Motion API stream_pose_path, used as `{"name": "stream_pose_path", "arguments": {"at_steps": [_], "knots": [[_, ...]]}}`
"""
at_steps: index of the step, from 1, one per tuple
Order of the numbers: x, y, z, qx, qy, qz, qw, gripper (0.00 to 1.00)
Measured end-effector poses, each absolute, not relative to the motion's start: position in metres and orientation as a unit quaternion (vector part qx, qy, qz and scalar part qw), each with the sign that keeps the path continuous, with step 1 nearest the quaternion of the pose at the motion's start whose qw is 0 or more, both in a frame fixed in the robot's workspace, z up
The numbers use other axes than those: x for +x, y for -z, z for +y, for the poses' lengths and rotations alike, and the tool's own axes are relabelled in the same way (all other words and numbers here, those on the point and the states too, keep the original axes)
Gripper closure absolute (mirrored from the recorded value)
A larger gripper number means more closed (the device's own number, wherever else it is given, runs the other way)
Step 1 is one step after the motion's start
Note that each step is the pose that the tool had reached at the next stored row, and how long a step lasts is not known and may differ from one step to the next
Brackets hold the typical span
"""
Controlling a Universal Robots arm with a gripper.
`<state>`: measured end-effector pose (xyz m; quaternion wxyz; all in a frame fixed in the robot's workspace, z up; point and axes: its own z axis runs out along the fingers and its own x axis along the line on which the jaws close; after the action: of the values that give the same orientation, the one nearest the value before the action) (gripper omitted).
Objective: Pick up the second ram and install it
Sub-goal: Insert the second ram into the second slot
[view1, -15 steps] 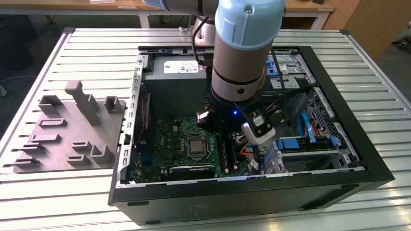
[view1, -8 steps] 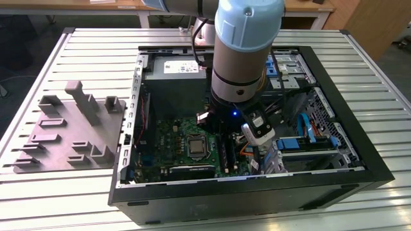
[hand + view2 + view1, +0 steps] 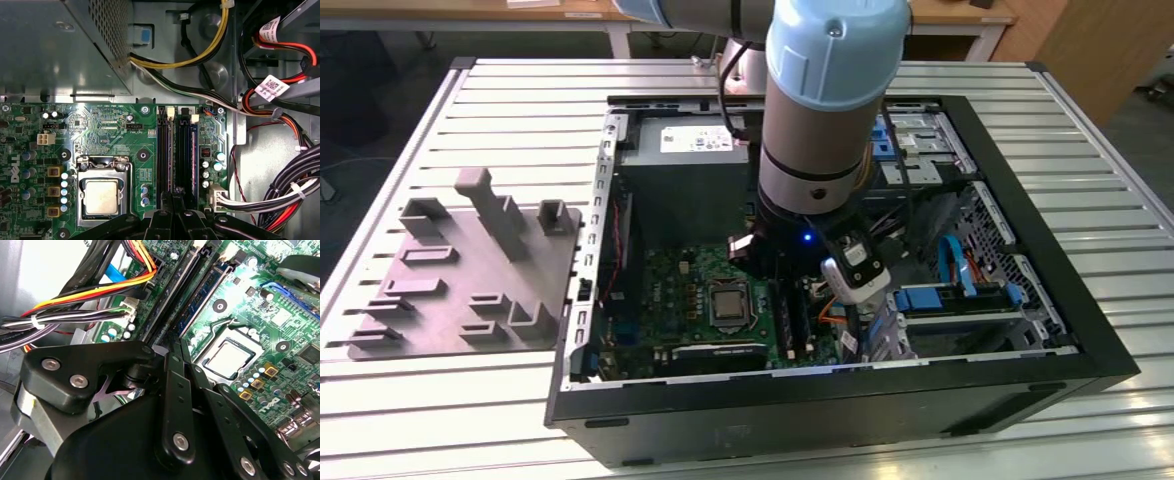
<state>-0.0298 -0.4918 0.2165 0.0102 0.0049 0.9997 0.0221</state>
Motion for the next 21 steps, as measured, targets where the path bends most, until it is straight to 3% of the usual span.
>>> {"name": "stream_pose_path", "arguments": {"at_steps": [13,15,16,21], "knots": [[-0.0298,-0.2148,-0.4918,0.005,-0.022,1.000,0.010,0.89],[-0.0298,-0.2143,-0.4917,0.005,-0.023,1.000,0.010,0.87],[-0.0298,-0.2143,-0.4917,0.005,-0.023,1.000,0.010,0.81],[-0.0298,-0.2168,-0.4918,0.005,-0.022,1.000,0.010,0.81]]}}
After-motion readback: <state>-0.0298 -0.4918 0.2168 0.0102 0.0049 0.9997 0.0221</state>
